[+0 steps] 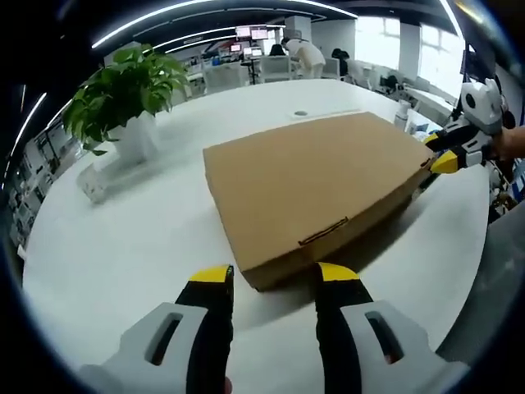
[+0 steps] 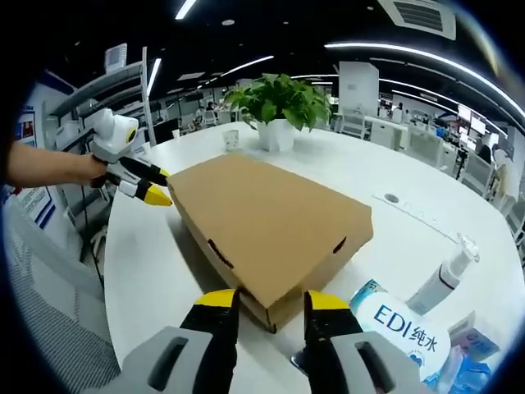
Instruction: Operate the shoe box by opening the lid, removing the specified soft item, and placing it in the target area until the item is outside and the box remains undamaged.
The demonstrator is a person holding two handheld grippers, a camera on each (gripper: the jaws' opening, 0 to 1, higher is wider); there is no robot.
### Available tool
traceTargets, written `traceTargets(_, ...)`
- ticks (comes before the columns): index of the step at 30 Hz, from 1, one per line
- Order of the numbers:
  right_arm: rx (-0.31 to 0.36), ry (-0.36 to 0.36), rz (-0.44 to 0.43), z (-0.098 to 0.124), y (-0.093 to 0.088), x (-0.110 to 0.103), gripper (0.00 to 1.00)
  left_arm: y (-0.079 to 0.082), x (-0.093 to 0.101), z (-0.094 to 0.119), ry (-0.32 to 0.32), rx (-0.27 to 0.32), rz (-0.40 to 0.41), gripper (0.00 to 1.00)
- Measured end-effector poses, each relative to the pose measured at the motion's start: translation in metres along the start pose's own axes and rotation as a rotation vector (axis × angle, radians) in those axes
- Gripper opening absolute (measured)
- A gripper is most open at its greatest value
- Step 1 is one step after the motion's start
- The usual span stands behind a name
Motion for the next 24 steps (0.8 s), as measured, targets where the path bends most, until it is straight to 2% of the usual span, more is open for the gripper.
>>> traceTargets(7,0.043,-0.031,-0.016,0.018,0.007,0.004,0.32,-0.001,0.004,0.016,0.019,0.026,0.034,0.44)
traceTargets(10,0.053,-0.057,-0.017,0.029,0.008,0.007,0.37,0.000,0.006,0.024,0.021,0.044,0.054,0.47)
traceTargets(15,0.055,-0.088,0.006,0.053,0.007,0.013,0.43,0.003,0.015,0.043,0.025,0.074,0.067,0.55)
traceTargets(17,0.052,-0.122,0.002,0.066,0.005,0.017,0.48,0.006,0.021,0.052,0.015,0.100,0.074,0.57)
traceTargets(21,0.054,-0.141,-0.003,0.089,0.001,0.019,0.51,0.010,0.034,0.069,-0.015,0.148,0.088,0.59)
traceTargets(24,0.063,-0.163,-0.010,0.106,-0.003,0.020,0.57,0.010,0.043,0.080,-0.025,0.172,0.084,0.64)
Point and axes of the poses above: the point that each gripper's makers call its tool centre point, and the gripper's own axes: z roughly backward along the fingers, x roughly to its right, y roughly out of its top, the point moved 9 cm from there along z, roughly backward along the fingers, and after that the axes turned 4 degrees about x, right-handed, at the moved point
